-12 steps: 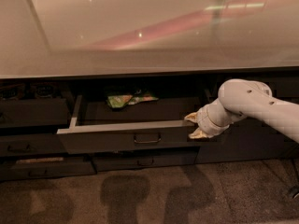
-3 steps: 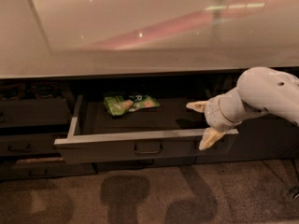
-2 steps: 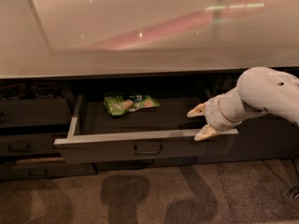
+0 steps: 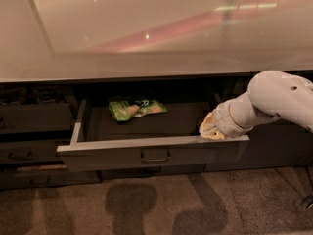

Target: Open top drawer

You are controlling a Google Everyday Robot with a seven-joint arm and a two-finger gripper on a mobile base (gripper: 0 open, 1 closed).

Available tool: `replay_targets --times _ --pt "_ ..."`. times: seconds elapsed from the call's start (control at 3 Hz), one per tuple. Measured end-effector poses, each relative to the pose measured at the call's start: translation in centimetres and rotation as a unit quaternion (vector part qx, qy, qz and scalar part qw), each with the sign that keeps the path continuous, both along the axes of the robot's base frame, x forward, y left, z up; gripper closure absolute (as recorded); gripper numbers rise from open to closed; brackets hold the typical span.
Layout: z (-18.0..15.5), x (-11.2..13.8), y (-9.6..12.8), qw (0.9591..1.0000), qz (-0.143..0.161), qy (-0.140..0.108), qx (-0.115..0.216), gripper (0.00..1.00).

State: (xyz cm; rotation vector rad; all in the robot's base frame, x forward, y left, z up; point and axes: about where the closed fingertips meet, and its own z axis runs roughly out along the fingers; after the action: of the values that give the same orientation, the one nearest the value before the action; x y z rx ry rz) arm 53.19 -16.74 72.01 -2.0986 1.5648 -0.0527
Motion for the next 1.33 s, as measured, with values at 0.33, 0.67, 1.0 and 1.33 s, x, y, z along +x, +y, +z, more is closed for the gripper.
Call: replay_targets --times 0.33,0.67,1.0,1.33 --pt "0.0 0.0 0.0 1.0 0.0 0.0 0.0 1.0" --pt "0.0 0.0 0.2 1.0 0.003 0.0 0.0 1.0" --pt "-1.9 1.6 -0.6 0.9995 -0.001 0.032 0.003 1.0" --pt "-5.0 3.6 -1.5 0.9968 -0.006 0.078 0.014 1.0"
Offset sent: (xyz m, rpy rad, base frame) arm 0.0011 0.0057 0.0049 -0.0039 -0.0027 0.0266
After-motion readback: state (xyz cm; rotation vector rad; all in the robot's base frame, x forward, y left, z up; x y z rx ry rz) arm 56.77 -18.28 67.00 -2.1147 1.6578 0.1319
